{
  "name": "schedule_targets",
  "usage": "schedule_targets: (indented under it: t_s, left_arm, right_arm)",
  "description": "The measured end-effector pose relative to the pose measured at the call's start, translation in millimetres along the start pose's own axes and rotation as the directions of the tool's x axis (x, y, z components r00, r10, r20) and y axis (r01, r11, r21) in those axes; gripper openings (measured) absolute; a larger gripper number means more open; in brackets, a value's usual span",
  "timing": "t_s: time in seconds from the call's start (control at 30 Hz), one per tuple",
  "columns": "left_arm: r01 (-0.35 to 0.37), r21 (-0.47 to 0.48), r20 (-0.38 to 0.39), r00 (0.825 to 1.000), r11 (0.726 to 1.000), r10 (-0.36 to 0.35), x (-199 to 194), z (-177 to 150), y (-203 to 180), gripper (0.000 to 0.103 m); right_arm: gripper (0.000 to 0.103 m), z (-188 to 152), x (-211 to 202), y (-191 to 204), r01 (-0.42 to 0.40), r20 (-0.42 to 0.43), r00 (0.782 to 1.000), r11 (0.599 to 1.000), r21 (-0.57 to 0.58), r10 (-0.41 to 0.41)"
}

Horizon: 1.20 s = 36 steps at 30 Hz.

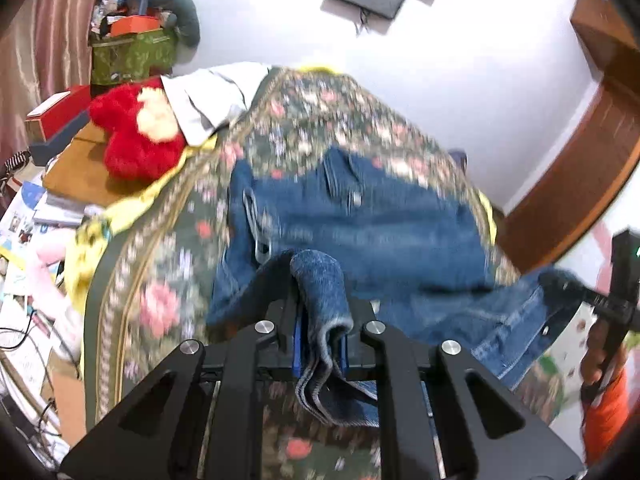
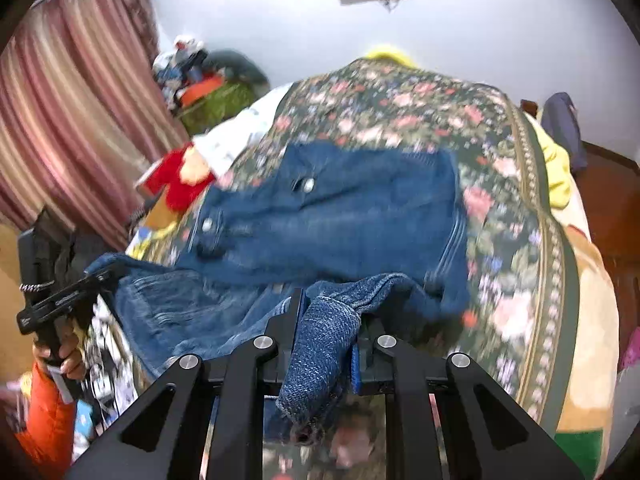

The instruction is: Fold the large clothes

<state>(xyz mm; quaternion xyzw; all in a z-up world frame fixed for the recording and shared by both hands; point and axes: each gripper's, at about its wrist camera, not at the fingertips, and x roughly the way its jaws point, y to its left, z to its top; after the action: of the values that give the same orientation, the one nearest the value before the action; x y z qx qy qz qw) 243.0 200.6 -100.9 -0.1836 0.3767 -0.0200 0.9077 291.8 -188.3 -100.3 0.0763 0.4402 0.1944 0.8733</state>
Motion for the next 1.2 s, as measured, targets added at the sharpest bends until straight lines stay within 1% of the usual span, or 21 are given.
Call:
schedule_targets:
  t_s: [0.07, 0.13, 0.2, 0.27, 0.33, 0.47, 0.57, 0.63, 0.77, 0.9, 1.0, 1.03, 1.2]
  left_arm:
    - [-0.014, -0.026, 0.016, 1.000, 1.000, 0.014, 13.2, 18.0, 5.5, 0.012]
    - [-0.030, -0.082, 0.013, 0.999, 0.996, 0.031, 29.4, 39.1, 18.8, 0.012]
    - [-0.024, -0.134, 0.008, 1.000, 0.991, 0.025, 42.2, 52.4, 31.2, 0.012]
    - [-0.019, -0.166, 0.000, 1.000, 0.986, 0.019, 57.6, 64.4, 38.6, 0.012]
    - [-0.025, -0.175, -0.007, 1.000, 0.984, 0.025, 71.7, 76.6, 40.6, 0.012]
    - [-0.058, -0.175, 0.001, 0.998, 0.983, 0.059, 100.3, 98.5, 43.3, 0.012]
    - [-0.071, -0.183, -0.014, 0.997, 0.981, 0.070, 123.3, 110.2, 47.8, 0.012]
    - [-0.090, -0.183, -0.037, 0.996, 0.979, 0.084, 145.4, 117.4, 52.3, 0.012]
    - [-0.131, -0.170, -0.080, 0.990, 0.977, 0.119, 181.8, 120.8, 60.2, 0.013]
    - [-0.185, -0.158, -0.142, 0.976, 0.970, 0.163, 221.8, 116.7, 71.5, 0.013]
    - [-0.214, -0.160, -0.176, 0.967, 0.964, 0.186, 243.7, 110.5, 81.8, 0.015]
    - [-0.221, -0.158, -0.182, 0.965, 0.962, 0.191, 247.7, 108.8, 84.1, 0.016]
    - [-0.230, -0.119, -0.204, 0.958, 0.966, 0.203, 252.4, 108.5, 81.5, 0.019]
  right_arm:
    - [0.015, 17.8, 4.7, -11.4, 0.007, 0.017, 1.000, 0.999, 0.033, -0.007]
    - [0.014, 39.3, 12.4, -26.7, 0.018, 0.042, 0.999, 0.997, 0.077, -0.021]
    - [0.014, 58.4, 22.5, -42.8, 0.028, 0.061, 0.997, 0.992, 0.126, -0.036]
    - [0.014, 75.1, 34.0, -56.1, 0.029, 0.069, 0.997, 0.987, 0.161, -0.041]
    - [0.014, 93.5, 50.4, -65.4, 0.028, 0.066, 0.997, 0.982, 0.188, -0.041]
    - [0.014, 120.9, 81.6, -67.9, 0.068, 0.061, 0.995, 0.983, 0.170, -0.080]
    - [0.014, 137.2, 104.9, -73.8, 0.079, 0.051, 0.995, 0.982, 0.172, -0.089]
    - [0.014, 145.4, 121.7, -81.2, 0.080, 0.038, 0.995, 0.980, 0.185, -0.088]
    - [0.014, 154.1, 163.1, -97.7, 0.092, -0.011, 0.996, 0.973, 0.209, -0.092]
    - [0.014, 154.3, 202.0, -111.1, 0.110, -0.063, 0.993, 0.968, 0.224, -0.098]
    - [0.015, 153.0, 222.5, -120.8, 0.112, -0.081, 0.992, 0.966, 0.231, -0.095]
    - [0.015, 153.0, 224.9, -122.7, 0.104, -0.084, 0.993, 0.966, 0.235, -0.086]
    - [0.015, 156.8, 225.7, -137.2, 0.013, -0.124, 0.992, 0.969, 0.246, 0.019]
